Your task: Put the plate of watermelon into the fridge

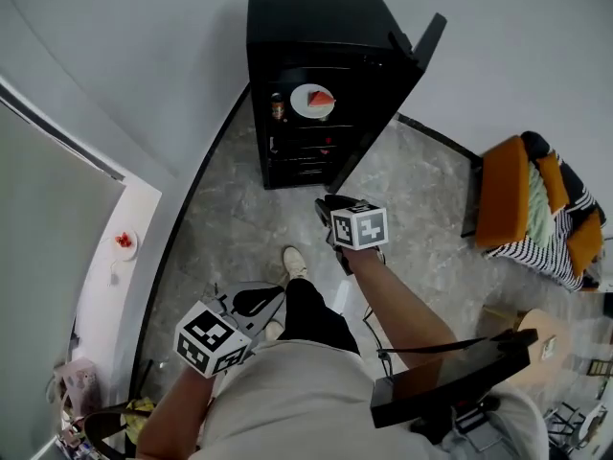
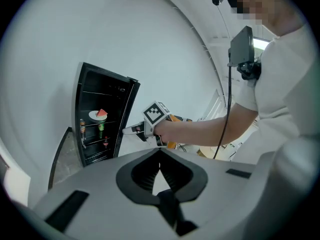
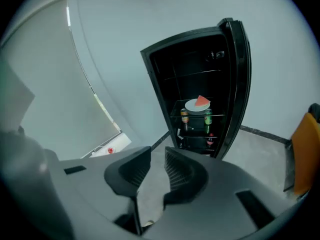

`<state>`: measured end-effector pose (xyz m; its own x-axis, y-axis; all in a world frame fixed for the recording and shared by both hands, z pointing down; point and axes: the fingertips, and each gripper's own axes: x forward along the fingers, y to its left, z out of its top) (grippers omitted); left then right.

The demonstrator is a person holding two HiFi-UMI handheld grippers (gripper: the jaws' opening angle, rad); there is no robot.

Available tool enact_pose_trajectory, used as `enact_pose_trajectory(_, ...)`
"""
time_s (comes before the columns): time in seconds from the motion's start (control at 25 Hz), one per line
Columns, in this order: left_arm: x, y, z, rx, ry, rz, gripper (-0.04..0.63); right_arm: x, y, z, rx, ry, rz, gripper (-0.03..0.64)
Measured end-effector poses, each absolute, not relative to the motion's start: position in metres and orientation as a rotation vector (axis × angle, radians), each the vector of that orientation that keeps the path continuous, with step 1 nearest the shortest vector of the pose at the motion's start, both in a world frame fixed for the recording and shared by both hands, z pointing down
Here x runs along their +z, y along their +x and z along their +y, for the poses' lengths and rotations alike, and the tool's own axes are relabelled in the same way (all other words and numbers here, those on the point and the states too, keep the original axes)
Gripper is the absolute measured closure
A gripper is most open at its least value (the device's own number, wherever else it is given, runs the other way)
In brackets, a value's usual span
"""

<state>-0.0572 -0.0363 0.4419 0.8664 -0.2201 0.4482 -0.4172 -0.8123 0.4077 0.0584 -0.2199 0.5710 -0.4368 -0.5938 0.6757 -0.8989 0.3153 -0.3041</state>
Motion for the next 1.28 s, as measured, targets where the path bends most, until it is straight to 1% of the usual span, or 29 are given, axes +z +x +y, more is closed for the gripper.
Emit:
enact_pose_trajectory(0.16,0.433,-0.077,0.001,0.513,2.540,-0.500,0.583,0.555,0.037,-0.155,0.884,1.255,-2.182,0.566)
enact_pose_trajectory(0.4,0.430,-0.101,0.046,0.521,2.551,-0.513,0.583,0.531,0.012,-0.076,0.842,1.176,-2.236,0.591)
enact_pose_trajectory(0.84,0.428,-0.115,0.091,0.494,2.575,-0.517,0.583,0.487,-0.032,0.021,0.763,1.043,-2.338,0.600)
enact_pose_trajectory(1.28,0.435,-0.123,0.117,0.498,2.561,-0.524,0.583,0.464,-0.056,0.065,0.701,0.966,-2.378,0.601)
